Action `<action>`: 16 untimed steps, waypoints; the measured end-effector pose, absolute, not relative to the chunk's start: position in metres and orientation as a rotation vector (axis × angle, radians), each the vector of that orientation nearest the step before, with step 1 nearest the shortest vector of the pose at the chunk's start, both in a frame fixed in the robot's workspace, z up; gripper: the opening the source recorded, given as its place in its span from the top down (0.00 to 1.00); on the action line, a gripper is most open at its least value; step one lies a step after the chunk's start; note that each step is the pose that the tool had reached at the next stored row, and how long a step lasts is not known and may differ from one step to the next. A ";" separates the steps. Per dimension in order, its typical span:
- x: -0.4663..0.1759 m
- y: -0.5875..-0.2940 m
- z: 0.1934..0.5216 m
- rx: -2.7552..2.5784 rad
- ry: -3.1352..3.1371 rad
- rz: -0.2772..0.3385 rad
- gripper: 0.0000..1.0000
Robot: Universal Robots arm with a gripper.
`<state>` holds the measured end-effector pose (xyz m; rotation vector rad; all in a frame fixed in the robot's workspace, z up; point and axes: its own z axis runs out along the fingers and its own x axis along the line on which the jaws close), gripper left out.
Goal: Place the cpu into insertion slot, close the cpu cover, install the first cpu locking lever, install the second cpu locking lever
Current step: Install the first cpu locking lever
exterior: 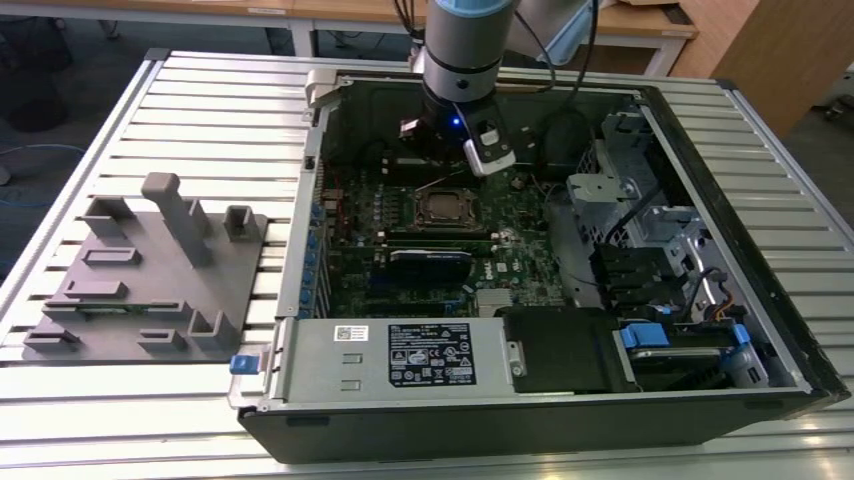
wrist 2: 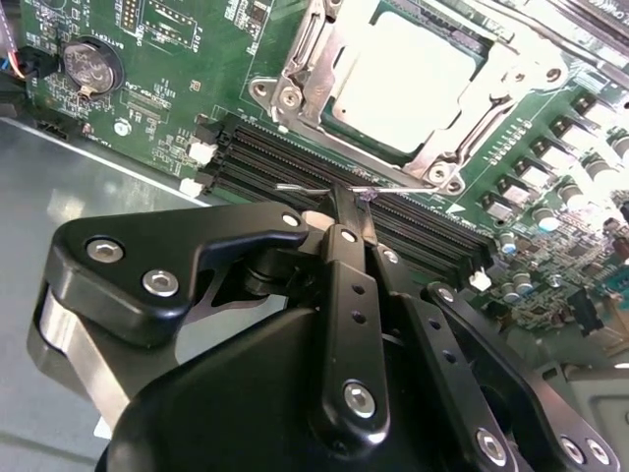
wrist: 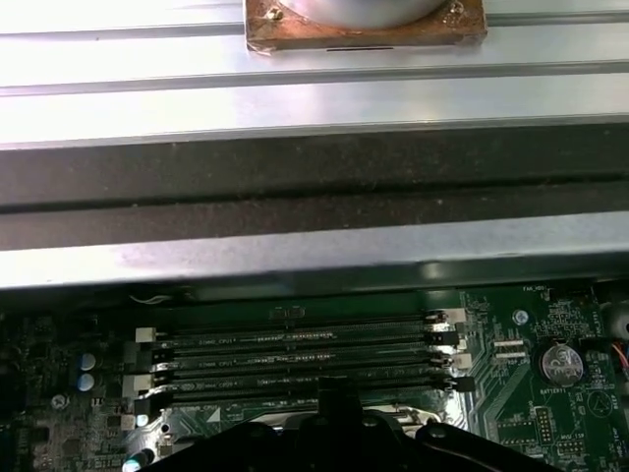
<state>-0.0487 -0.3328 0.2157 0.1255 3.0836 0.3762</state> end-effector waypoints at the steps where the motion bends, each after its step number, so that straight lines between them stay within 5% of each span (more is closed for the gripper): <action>1: -0.049 -0.333 0.215 0.125 3.081 0.376 0.90; 16: -0.049 -0.333 0.208 0.116 3.043 0.376 0.90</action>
